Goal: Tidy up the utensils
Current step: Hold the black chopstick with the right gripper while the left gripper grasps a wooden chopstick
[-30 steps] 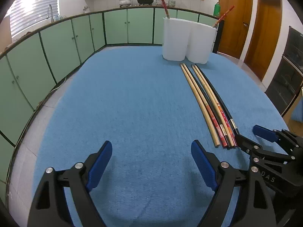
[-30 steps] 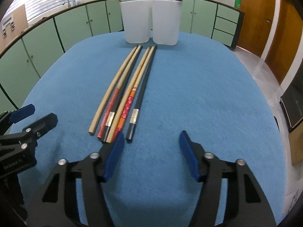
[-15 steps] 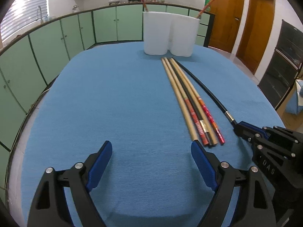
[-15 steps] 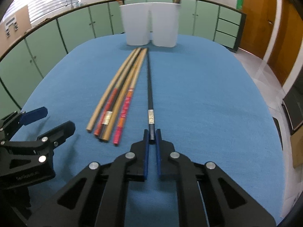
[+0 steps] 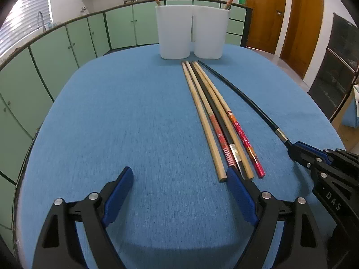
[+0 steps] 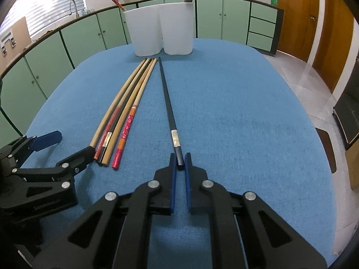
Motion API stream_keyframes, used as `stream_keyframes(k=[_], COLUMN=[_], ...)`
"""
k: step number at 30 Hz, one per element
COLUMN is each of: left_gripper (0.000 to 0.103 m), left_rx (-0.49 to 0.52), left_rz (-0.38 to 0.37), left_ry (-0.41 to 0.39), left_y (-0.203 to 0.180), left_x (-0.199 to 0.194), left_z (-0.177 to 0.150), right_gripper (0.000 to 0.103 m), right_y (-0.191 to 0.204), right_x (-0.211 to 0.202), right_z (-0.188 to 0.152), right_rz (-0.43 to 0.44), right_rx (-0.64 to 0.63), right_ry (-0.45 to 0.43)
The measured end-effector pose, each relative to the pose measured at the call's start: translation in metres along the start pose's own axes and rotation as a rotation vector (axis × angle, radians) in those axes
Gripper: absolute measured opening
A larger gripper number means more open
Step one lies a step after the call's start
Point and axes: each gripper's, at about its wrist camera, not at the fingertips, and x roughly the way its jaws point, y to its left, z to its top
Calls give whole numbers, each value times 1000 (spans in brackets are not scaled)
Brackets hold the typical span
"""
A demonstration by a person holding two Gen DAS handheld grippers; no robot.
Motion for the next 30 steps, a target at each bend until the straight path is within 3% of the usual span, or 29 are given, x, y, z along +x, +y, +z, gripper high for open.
stream_keyframes(k=[4, 8, 12, 15, 22, 27, 30], left_gripper=[78, 64, 42, 31, 24, 24, 24], left_rx=[-5, -2, -8, -8, -33, -29, -30], left_rz=[0, -15, -37, -44, -61, -52, -53], left_ry=[-3, -10, -18, -23, -24, -24, -25], left_y=[1, 0, -1, -2, 2, 0, 0], left_x=[1, -1, -1, -2, -2, -1, -2], left_z=[1, 0, 0, 1, 2, 2, 3], right_gripper=[8, 8, 9, 9, 9, 19, 20], right_y=[0, -1, -6, -13, -12, -5, 1], right_x=[0, -1, -1, -2, -3, -3, -1], right_z=[1, -1, -1, -3, -3, -1, 0], right_rz=[10, 24, 58, 97, 105, 96, 70], right_rx=[3, 8, 22, 47, 50, 8, -29], right_ry=[1, 3, 5, 5, 7, 9, 9])
